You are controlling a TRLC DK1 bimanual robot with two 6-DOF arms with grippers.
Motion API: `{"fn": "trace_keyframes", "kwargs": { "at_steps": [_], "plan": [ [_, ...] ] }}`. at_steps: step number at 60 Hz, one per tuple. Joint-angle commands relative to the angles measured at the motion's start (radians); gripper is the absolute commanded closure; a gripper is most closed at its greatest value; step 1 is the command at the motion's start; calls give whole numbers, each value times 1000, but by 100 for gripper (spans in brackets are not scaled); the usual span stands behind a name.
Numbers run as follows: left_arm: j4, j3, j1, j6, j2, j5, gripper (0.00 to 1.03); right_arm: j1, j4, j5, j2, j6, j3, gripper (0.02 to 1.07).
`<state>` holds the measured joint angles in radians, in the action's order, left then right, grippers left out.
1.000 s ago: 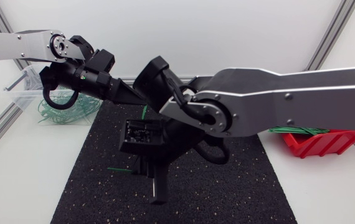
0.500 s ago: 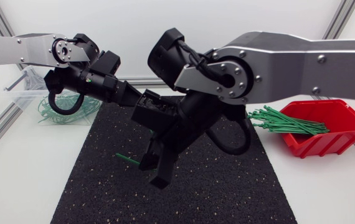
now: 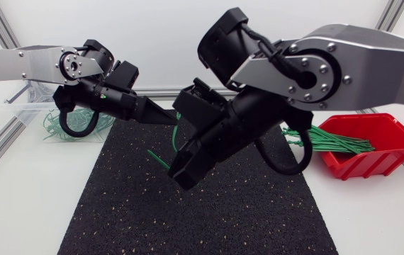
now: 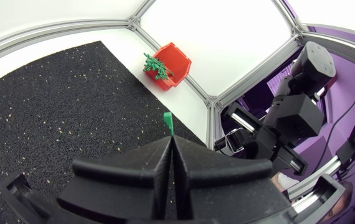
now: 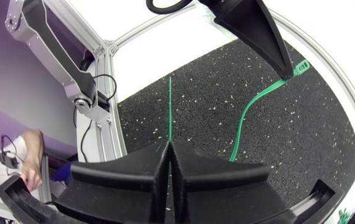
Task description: Take a green cable tie from the red box, thread the tail through the head to close it, then place it in the transparent bin on the left.
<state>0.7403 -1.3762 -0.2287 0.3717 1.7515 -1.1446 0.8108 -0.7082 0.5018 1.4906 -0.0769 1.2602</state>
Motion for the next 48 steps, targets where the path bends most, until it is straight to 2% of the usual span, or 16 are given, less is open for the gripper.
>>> {"fn": "trace_keyframes", "kwargs": {
  "at_steps": [1,5,10,24,30,40,48],
  "plan": [
    [-36,42,-14,-45,-37,-6,100,11,-33,6,-15,131,4,102],
    [-85,62,-20,-89,-58,-6,100,11,-88,27,5,149,34,102],
    [-159,97,-32,-157,-90,-12,100,-2,-76,76,-7,210,38,102],
    [-492,253,-40,-430,-221,-12,100,-67,-117,262,-20,451,50,102],
    [-562,305,-50,-475,-251,-12,100,-78,-100,317,-69,572,28,102],
    [-602,358,-63,-517,-300,-12,100,-128,-30,405,-155,789,-13,102],
    [-765,421,-81,-668,-377,-12,100,-154,-40,463,-173,884,-8,102]
  ]
}}
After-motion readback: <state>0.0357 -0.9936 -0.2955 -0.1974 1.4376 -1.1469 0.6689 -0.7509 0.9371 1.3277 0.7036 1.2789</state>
